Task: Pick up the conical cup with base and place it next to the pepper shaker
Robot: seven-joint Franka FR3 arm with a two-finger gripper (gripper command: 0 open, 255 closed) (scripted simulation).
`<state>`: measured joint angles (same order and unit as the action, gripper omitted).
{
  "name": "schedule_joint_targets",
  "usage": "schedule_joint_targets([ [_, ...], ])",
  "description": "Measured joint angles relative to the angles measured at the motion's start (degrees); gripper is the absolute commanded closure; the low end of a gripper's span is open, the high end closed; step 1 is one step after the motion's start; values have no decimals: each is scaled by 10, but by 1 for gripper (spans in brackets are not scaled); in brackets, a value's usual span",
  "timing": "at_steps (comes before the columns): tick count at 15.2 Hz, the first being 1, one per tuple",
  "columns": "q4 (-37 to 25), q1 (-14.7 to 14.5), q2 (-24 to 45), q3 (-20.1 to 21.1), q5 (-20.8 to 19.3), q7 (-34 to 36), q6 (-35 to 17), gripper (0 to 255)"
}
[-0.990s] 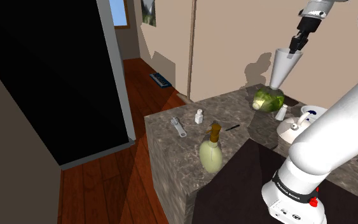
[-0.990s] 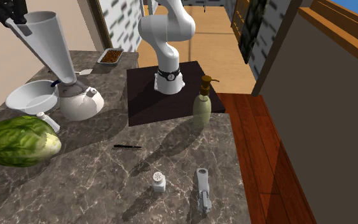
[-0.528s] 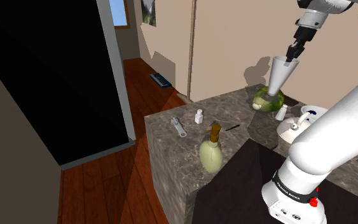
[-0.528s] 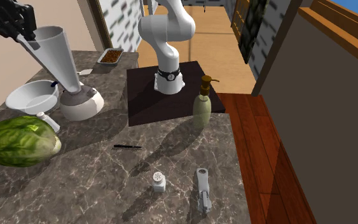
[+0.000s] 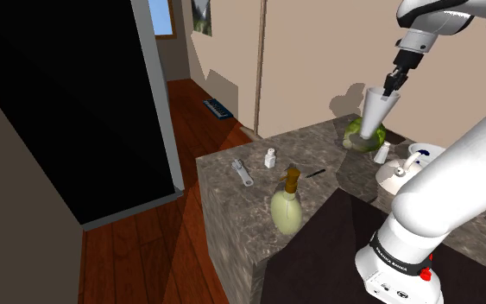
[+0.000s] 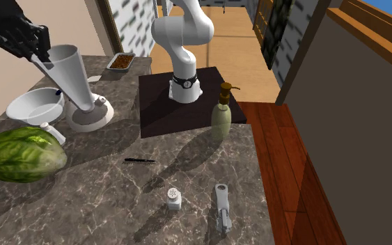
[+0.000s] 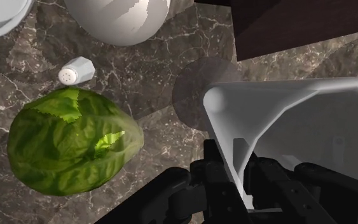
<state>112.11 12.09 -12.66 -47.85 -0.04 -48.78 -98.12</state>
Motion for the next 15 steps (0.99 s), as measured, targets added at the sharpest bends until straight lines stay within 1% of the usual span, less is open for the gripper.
schedule_joint_targets([
  [8,57,2,6,-7,2,-10,-61,255],
  [15,93,-1,31,-21,19,-31,-113,255],
])
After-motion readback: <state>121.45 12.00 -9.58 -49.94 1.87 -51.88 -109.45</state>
